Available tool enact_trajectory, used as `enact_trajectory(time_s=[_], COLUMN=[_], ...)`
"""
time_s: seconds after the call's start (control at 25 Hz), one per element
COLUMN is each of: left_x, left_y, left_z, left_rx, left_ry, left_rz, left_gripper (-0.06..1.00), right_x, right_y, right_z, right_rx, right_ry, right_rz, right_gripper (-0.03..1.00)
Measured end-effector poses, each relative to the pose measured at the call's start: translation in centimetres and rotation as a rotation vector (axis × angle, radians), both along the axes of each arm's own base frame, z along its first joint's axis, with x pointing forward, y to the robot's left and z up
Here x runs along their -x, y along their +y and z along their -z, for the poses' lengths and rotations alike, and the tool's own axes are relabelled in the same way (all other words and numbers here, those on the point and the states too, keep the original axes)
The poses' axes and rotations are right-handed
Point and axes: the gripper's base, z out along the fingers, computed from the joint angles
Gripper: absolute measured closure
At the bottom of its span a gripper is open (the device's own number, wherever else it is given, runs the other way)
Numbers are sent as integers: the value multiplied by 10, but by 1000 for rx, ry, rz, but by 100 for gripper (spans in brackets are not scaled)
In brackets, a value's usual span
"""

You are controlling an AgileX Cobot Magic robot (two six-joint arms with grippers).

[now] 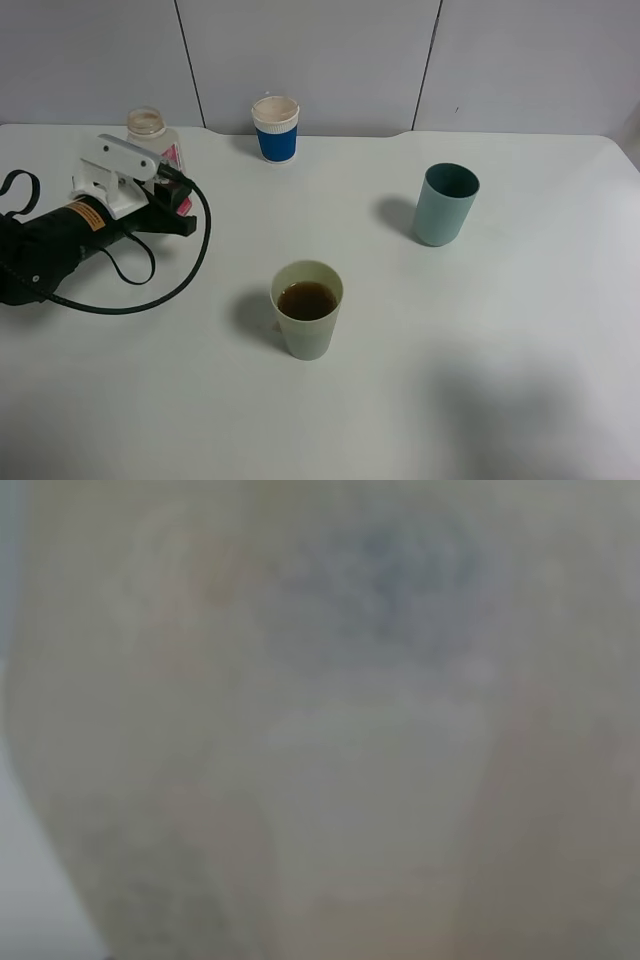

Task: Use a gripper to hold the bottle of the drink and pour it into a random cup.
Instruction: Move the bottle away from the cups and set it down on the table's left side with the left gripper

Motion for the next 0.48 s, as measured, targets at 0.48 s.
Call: enact_trajectory(time_s=[0.48], left_x=[-22], left_y=[3], left_z=[12], left_rx=[38], left_ry=[4], left_rz=[-22], left_gripper=[61], right_x=[0], right_y=[0], right_z=[0], right_rx=[0], right_ry=[0], right_rz=[0], right_gripper=[-3])
